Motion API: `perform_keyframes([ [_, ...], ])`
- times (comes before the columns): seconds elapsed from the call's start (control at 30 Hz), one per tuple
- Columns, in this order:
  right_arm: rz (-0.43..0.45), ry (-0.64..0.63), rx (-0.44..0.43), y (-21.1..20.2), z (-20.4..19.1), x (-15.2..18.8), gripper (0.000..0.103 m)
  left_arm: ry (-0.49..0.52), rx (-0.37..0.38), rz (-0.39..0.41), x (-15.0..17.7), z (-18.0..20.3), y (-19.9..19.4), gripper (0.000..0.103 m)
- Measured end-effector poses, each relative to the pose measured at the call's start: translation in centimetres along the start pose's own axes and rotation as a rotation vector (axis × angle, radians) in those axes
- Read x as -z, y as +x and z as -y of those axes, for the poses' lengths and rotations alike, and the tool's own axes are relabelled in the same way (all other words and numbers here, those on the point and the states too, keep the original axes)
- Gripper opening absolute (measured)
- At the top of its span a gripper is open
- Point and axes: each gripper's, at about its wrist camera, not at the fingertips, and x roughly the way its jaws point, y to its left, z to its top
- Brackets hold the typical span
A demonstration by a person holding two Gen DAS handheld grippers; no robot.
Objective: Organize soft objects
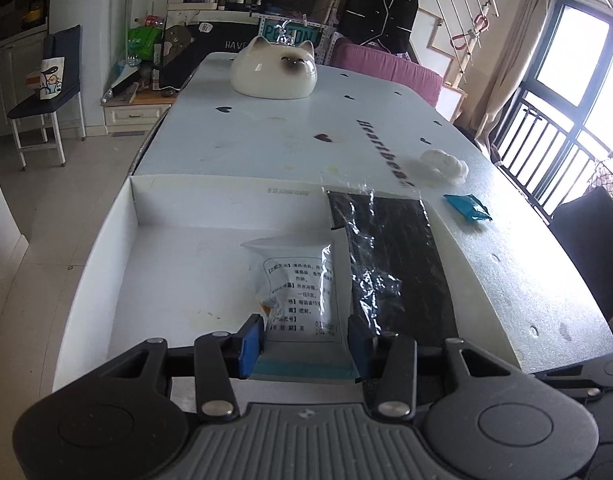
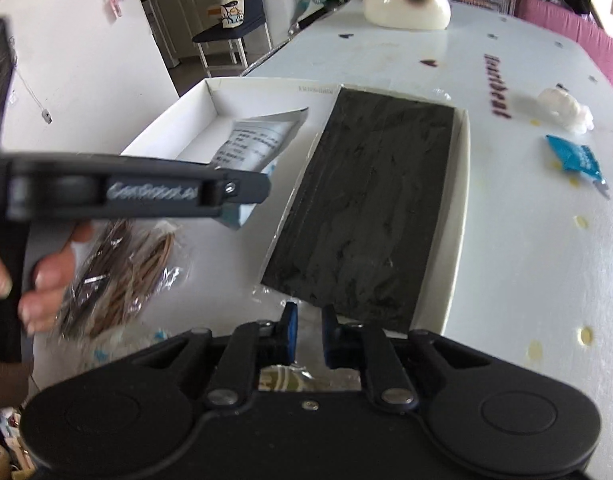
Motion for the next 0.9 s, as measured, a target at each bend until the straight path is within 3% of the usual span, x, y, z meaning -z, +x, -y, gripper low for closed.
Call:
perform_keyframes([
  [0.13,-0.008,0.011,-0.005,-0.8,0.0,0.2,0.017,0.011,0.011,-0.004,0.0,0.5,0.2,0.047],
  [0.27,0.061,0.057,-0.019,-0.9,1.3,-1.1,0.019,0.01,0.015,-0.003,-0.1,0.8,0.4,0.047],
  [0.43,0.152,0.106,0.067,0.9,2.8,-3.7,0.02,0.009,0.009,-0.001,-0.2,0.8,0.5,0.046],
  [0.53,0.113,0.14,0.067,2.8,3.4,-5.1,0.024,0.009,0.004,-0.004,-0.1,0.7,0.5,0.046],
  [0.67,0.054,0.097,0.118,2.9,2.7,-5.7,0.022,0.005,-0.004,-0.006,-0.2,0.4,0.6,0.046],
  [0.9,-0.014,0.037,0.115,2.5,1.6,-4.5,0.022,0.0,-0.012,-0.007,-0.2,-0.2,0.7,0.046],
])
